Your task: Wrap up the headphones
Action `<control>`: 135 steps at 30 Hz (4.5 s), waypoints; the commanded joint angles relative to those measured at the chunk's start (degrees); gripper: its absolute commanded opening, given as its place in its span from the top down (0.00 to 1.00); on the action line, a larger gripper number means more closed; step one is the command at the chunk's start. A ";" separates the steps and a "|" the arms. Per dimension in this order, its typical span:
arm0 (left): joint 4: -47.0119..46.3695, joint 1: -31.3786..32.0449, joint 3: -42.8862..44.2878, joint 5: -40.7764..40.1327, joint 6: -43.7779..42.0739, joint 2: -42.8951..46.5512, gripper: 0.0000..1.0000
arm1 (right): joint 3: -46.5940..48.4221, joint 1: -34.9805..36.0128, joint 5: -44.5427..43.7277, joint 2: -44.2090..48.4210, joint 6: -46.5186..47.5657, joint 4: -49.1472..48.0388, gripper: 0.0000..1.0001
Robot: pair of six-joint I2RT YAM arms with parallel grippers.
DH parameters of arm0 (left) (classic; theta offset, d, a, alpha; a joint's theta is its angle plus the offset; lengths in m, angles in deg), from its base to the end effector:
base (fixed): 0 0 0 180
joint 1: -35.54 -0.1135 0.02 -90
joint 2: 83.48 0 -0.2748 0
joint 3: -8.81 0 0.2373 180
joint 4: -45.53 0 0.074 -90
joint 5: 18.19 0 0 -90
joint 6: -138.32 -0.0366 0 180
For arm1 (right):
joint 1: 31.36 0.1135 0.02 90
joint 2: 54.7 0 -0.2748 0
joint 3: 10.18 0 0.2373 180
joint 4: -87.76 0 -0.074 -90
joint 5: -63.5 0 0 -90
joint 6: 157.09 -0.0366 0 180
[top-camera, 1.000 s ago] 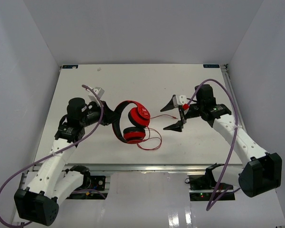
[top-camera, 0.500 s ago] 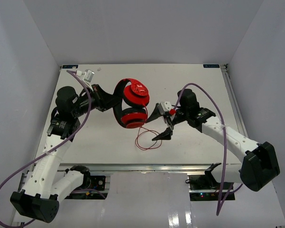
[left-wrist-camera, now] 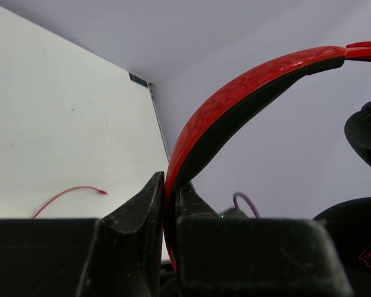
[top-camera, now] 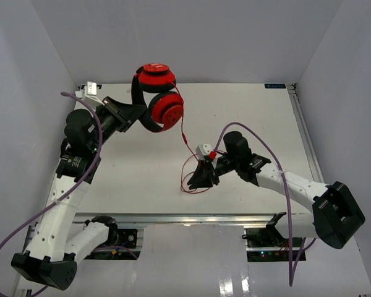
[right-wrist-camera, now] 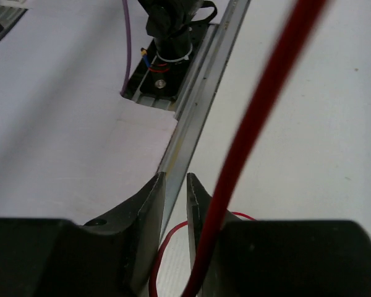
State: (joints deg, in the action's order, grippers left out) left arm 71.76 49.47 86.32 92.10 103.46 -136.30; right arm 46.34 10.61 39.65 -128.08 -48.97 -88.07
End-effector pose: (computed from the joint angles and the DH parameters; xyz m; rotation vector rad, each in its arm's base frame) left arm 0.1695 -0.0551 0.4287 -0.3230 1.7056 -1.1959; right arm 0.1645 0.1930 0.2761 -1.5726 1.1364 1.3799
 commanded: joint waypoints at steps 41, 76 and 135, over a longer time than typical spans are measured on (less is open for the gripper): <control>-4.11 18.76 -5.91 -14.92 -45.80 -22.85 1.00 | 28.83 4.95 -77.89 5.63 42.57 22.41 0.92; -2.16 18.90 -21.85 -5.61 -60.68 -10.88 1.00 | 50.15 -5.33 -68.42 -0.41 29.60 24.70 0.92; -5.89 30.96 5.68 -19.90 -36.14 -3.43 1.00 | 22.76 -27.40 -16.10 -8.96 -7.02 9.98 0.92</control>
State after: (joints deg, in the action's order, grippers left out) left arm 71.65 79.92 86.58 77.10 56.35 -139.93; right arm 73.42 -16.30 5.58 -138.25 -44.06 -69.00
